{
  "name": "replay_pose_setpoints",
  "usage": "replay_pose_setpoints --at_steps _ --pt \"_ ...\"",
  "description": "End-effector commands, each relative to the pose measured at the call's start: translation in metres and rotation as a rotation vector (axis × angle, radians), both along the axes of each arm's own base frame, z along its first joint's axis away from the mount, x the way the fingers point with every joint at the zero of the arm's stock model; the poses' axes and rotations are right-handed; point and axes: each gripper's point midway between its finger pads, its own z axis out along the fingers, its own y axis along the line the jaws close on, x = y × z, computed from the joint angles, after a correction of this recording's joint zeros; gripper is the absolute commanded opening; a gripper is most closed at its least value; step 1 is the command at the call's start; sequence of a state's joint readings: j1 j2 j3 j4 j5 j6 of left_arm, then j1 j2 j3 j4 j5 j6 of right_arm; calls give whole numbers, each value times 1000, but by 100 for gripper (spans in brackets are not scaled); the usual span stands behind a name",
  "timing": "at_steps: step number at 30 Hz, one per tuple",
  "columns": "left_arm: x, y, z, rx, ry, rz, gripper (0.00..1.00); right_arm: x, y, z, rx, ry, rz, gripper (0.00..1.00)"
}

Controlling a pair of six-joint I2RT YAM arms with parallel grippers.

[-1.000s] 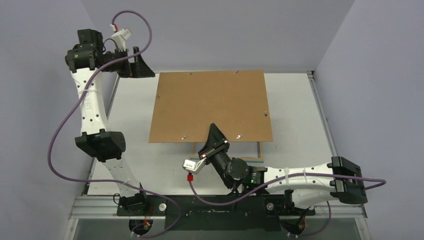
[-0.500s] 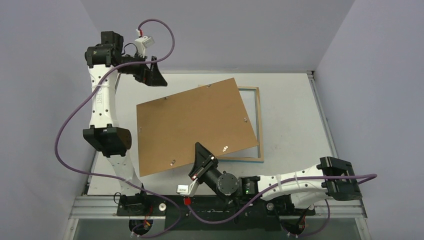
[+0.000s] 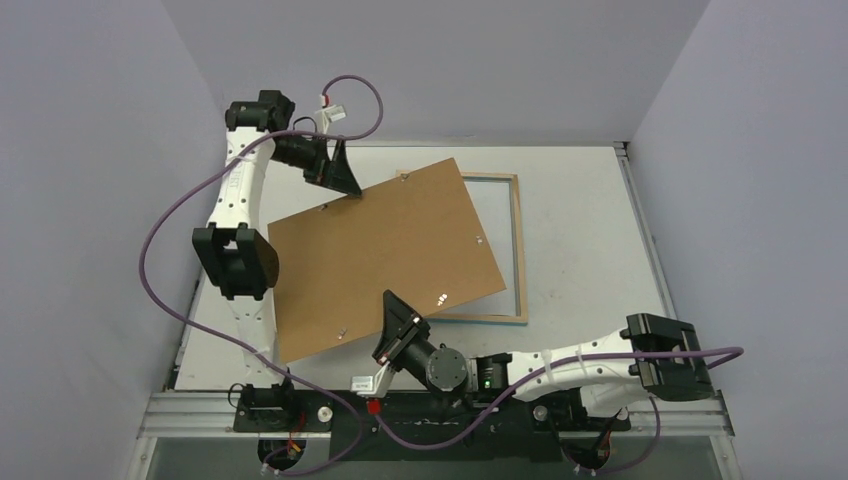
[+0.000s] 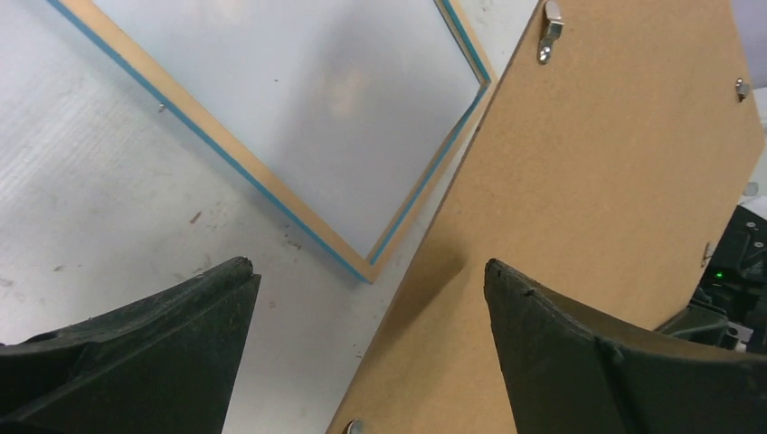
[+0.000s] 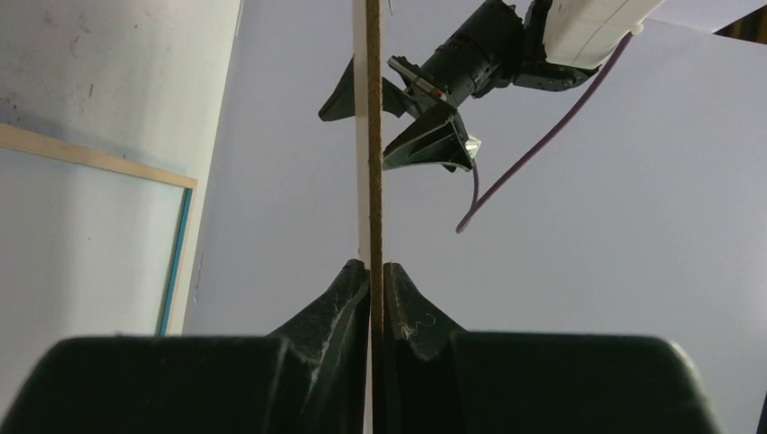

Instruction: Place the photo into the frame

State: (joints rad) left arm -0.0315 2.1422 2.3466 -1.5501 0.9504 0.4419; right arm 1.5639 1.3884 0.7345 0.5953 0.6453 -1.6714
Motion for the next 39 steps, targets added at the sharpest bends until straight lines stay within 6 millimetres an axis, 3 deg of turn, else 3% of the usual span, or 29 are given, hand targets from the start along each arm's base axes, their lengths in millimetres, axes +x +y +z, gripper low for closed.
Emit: replay_pose_setpoints --at_steps 1,6,11,17,25,32,39 --pt "-17 -16 16 -79 31 -38 90 8 -8 37 140 -32 -13 5" --pt "-26 -22 9 -123 99 -49 72 35 -20 33 170 -54 -40 5" --pt "-28 -22 2 -129 136 -46 56 62 -28 41 236 -111 -75 5" --pt "-23 -18 8 -143 115 -33 38 84 -39 24 261 -96 -119 11" --pt "-13 -8 15 -161 104 4 2 88 -45 -8 262 -38 -135 60" --pt "1 8 28 -244 119 69 0 90 -44 -29 224 -20 -156 81" --pt "8 26 77 -369 32 109 0 107 -59 -31 270 20 -259 97"
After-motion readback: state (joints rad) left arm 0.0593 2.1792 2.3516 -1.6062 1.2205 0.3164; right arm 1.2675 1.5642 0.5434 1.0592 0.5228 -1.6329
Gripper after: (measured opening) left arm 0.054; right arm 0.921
